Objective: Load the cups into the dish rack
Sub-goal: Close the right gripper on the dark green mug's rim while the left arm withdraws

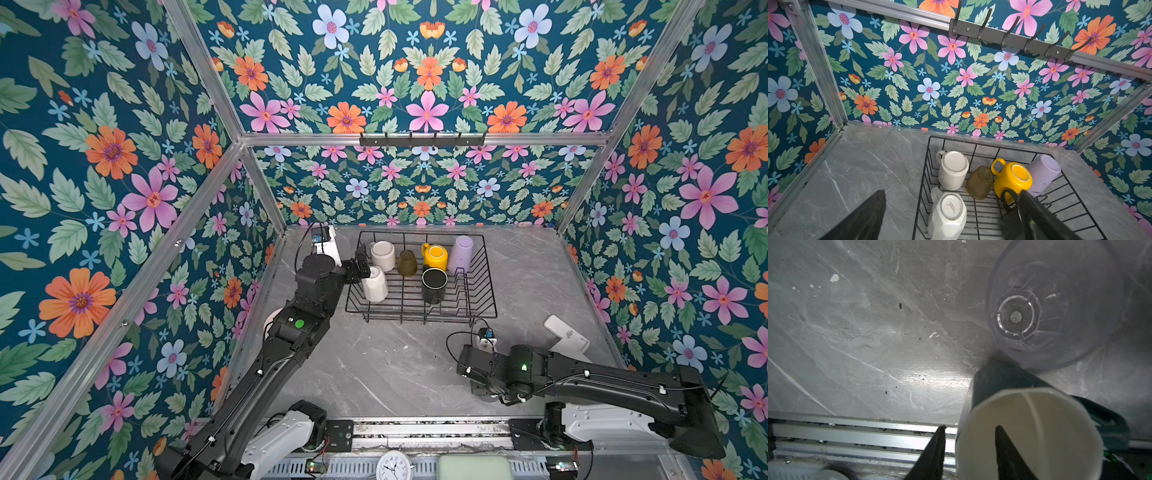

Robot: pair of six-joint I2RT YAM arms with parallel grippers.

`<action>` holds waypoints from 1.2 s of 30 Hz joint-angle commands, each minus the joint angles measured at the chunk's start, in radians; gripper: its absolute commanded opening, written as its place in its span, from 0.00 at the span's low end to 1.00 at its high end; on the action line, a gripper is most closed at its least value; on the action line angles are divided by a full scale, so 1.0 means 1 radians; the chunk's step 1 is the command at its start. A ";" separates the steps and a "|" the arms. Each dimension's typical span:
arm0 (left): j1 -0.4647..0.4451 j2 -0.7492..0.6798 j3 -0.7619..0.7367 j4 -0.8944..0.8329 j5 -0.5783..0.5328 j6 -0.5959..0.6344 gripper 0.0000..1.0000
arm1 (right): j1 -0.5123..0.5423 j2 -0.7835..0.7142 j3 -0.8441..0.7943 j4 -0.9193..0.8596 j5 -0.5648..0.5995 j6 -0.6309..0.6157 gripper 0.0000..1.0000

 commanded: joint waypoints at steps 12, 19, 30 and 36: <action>0.002 -0.020 -0.016 0.005 -0.022 -0.008 1.00 | 0.001 0.119 0.027 0.036 -0.006 -0.034 0.20; 0.004 -0.068 -0.068 0.035 -0.094 -0.023 1.00 | 0.001 0.136 0.058 0.046 -0.003 -0.088 0.04; 0.013 -0.112 -0.135 0.077 -0.134 -0.029 1.00 | 0.014 0.141 0.174 0.101 -0.050 -0.227 0.00; 0.040 -0.148 -0.200 0.168 0.027 -0.017 1.00 | 0.014 0.013 0.182 0.181 -0.096 -0.259 0.00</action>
